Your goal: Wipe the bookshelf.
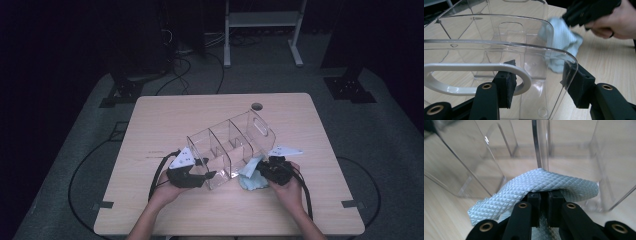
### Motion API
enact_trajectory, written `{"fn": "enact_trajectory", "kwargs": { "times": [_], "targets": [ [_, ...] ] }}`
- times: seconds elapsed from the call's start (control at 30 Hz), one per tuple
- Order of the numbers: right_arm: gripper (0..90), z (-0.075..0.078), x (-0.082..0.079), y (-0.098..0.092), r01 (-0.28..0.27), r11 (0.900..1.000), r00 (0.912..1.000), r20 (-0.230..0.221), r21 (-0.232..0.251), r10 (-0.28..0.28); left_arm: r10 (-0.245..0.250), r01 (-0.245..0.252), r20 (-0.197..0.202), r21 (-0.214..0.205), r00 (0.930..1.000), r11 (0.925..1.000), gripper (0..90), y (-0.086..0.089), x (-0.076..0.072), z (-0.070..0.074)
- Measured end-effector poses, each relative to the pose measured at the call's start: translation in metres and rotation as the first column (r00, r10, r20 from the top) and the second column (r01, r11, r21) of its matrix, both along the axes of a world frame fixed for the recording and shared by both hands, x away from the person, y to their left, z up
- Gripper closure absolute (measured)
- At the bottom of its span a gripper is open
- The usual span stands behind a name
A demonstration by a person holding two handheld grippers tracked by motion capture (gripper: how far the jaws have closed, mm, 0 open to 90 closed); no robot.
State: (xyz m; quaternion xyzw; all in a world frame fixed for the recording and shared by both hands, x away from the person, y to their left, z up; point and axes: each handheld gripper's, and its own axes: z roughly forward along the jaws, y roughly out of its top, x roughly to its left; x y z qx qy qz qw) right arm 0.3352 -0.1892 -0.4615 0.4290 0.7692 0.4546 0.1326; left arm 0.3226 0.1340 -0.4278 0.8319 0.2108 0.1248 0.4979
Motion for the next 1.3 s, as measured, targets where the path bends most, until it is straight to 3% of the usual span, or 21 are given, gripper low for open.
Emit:
{"fn": "enact_trajectory", "kwargs": {
  "times": [0.1, 0.17, 0.27, 0.4, 0.5, 0.67, 0.77, 0.97, 1.03, 1.1, 1.17, 1.3],
  "targets": [
    [83.1, 0.016, -0.001, -0.002, 0.000, 0.9996, 0.9989, 0.048, 0.027, -0.001, 0.000, 0.000, -0.001, 0.000, 1.0000, 1.0000, 45.5, 0.000, 0.000, 0.000],
    [83.1, 0.016, 0.000, -0.001, 0.001, 0.9998, 0.9988, 0.049, 0.020, -0.002, 0.000, 0.000, 0.000, 0.003, 1.0000, 1.0000, 45.5, -0.001, 0.000, 0.000],
    [83.2, 0.005, 0.002, -0.002, -0.002, 0.9998, 0.9998, 0.018, 0.022, 0.001, 0.000, 0.000, 0.000, 0.002, 1.0000, 1.0000, 45.5, 0.000, 0.000, 0.000],
    [83.2, -0.018, 0.006, 0.001, -0.005, 0.9995, 0.9985, -0.054, -0.030, 0.003, 0.000, 0.000, 0.000, 0.005, 1.0000, 1.0000, 45.5, -0.001, 0.000, 0.000],
    [83.1, -0.016, 0.006, 0.001, 0.001, 0.9997, 0.9979, -0.065, -0.023, -0.002, 0.000, 0.000, 0.000, 0.004, 1.0000, 1.0000, 45.5, -0.001, 0.000, 0.000],
    [83.2, 0.011, 0.000, -0.002, 0.011, 0.9992, 0.9992, 0.038, 0.039, -0.012, -0.001, 0.001, 0.000, 0.004, 1.0000, 1.0000, 45.5, -0.001, 0.000, 0.000],
    [83.2, 0.015, -0.001, -0.002, 0.008, 0.9990, 0.9986, 0.051, 0.044, -0.010, 0.002, -0.002, 0.000, 0.004, 1.0000, 1.0000, 45.5, -0.001, 0.000, 0.000],
    [83.2, -0.014, 0.005, 0.000, 0.006, 1.0000, 0.9986, -0.053, -0.005, -0.006, 0.002, -0.002, 0.000, 0.005, 1.0000, 1.0000, 45.4, -0.001, 0.000, 0.000],
    [83.1, -0.018, 0.007, 0.000, 0.008, 1.0000, 0.9972, -0.074, 0.002, -0.007, 0.001, -0.001, 0.001, 0.005, 1.0000, 1.0000, 45.5, -0.001, 0.000, 0.000],
    [83.2, -0.015, 0.005, 0.001, 0.009, 0.9999, 0.9985, -0.054, -0.014, -0.010, 0.000, 0.000, 0.001, 0.006, 1.0000, 1.0000, 45.5, -0.001, 0.000, 0.000],
    [83.1, -0.001, 0.001, 0.001, 0.017, 0.9999, 0.9999, -0.004, -0.002, -0.017, 0.000, 0.000, 0.001, 0.004, 1.0000, 1.0000, 45.4, -0.001, 0.000, 0.000],
    [83.2, 0.009, -0.001, -0.001, 0.017, 0.9994, 0.9995, 0.028, 0.030, -0.018, 0.001, -0.001, 0.001, 0.004, 1.0000, 1.0000, 45.5, -0.001, 0.000, 0.000]
  ]
}}
